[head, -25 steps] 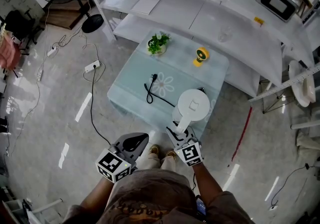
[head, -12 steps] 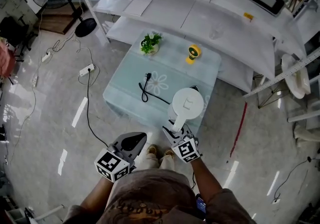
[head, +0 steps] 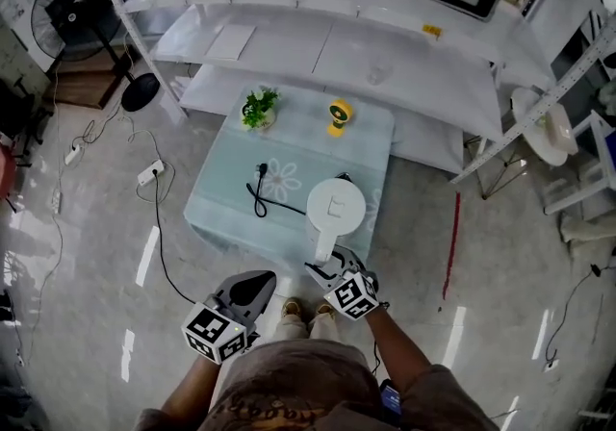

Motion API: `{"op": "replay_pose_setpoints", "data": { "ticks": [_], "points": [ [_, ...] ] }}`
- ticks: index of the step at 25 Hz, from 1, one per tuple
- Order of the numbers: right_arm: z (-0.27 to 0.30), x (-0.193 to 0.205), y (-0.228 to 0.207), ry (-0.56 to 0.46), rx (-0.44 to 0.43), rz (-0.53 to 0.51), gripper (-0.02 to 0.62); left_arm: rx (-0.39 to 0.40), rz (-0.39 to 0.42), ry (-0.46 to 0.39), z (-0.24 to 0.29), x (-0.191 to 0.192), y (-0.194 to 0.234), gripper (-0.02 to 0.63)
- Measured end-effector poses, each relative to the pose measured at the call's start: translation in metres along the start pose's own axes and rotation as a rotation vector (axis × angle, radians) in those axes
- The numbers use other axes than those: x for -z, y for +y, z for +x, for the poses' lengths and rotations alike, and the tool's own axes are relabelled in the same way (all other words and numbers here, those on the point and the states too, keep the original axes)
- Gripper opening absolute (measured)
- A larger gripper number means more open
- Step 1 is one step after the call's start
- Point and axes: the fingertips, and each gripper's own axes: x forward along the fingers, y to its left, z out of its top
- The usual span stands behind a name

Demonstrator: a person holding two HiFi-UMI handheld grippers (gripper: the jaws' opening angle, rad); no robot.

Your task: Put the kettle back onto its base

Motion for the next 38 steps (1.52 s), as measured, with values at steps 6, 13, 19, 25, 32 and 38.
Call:
{"op": "replay_pose_setpoints", "data": {
  "ticks": [6,13,19,25,32,38],
  "points": [
    [-0.029,-0.004,-0.007,-0.012,0.054,0.053,0.213,0.052,0.021,-0.014,0.012,-0.009,-0.01,0.021],
    [-0.084,-0.005,-0.029,0.002,0.176,0.092,0.198,0.137,0.053,-0.041,0.036,-0.026,-0.024,0.021],
    [-0.143,-0.036,-0.048,-0.04,0.298,0.098,0.198,0.196,0.076,-0.07,0.05,-0.044,-0.038,0.021],
    [-0.193,-0.075,-0.059,-0.103,0.405,0.12,0.195,0.239,0.099,-0.105,0.056,-0.064,-0.052,0.021],
    [-0.242,-0.091,-0.069,-0.182,0.558,0.238,0.187,0.235,0.143,-0.147,0.055,-0.083,-0.059,0.021],
    [-0.257,-0.102,-0.062,-0.281,0.595,0.348,0.124,0.177,0.156,-0.179,0.051,-0.091,-0.043,0.021]
  ]
}}
